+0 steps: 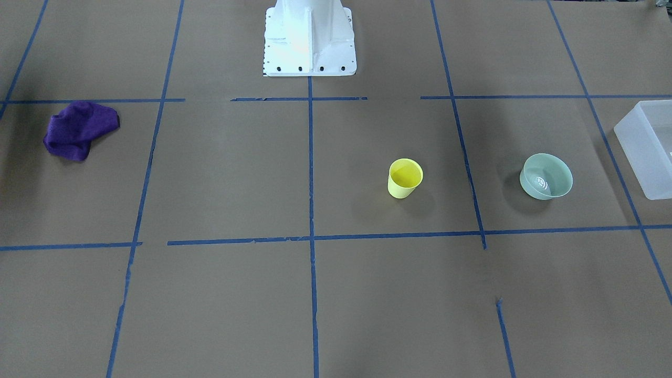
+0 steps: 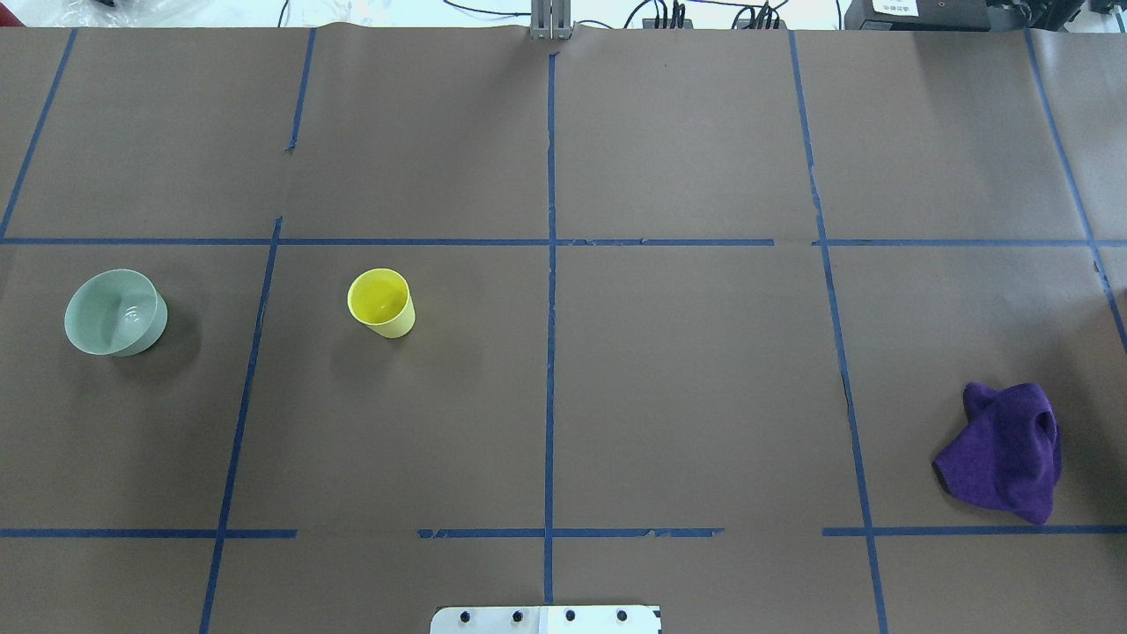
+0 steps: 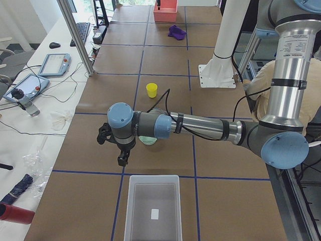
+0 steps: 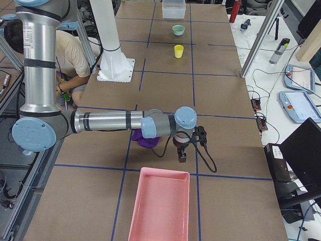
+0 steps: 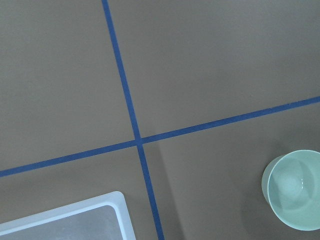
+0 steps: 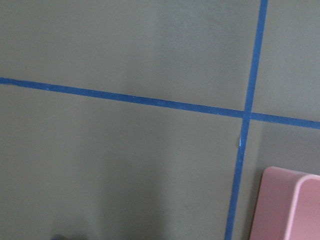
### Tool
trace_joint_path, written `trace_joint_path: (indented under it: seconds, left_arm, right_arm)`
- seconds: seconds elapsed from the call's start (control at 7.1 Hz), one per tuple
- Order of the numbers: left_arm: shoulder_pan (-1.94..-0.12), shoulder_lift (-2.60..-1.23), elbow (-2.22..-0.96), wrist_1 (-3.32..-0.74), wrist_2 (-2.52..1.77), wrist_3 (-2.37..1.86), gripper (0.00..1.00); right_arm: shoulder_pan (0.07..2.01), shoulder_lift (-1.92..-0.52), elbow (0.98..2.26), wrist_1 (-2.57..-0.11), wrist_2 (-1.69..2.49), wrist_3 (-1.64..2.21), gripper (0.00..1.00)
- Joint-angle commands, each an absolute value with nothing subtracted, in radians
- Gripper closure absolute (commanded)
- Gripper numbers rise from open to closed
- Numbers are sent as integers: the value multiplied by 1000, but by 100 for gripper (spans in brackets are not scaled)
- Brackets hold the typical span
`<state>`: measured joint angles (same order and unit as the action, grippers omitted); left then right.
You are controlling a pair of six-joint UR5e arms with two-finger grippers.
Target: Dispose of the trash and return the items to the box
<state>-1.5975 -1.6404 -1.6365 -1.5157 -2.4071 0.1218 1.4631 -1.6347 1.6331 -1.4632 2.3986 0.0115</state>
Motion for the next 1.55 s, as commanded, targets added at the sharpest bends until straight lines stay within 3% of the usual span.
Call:
trace_joint_path:
  seconds: [0.0, 0.42, 0.56, 1.13, 1.41]
  left_arm:
    - [-1603, -1626, -1644, -1497, -2410, 206, 0]
    - [-1556, -1649, -1696, -1499, -2244, 207, 0]
    - [-1484, -1730, -1681, -1465, -2115, 140, 0]
    - [-1382, -1807, -1813, -1443, -2352, -231, 0]
    - [-1142, -1844, -1896, -1466, -2352, -416, 0]
  right_arm:
    - [1477, -1634, 1636, -1457, 2436, -2, 0]
    - [1485, -1606, 1718, -1468, 2425, 84, 0]
    - [1479, -1598, 1720, -1467, 2427, 115, 0]
    - [1447, -1583, 1720, -1457, 2428, 191, 0]
    - [1437, -1574, 1718, -1456, 2431, 204, 0]
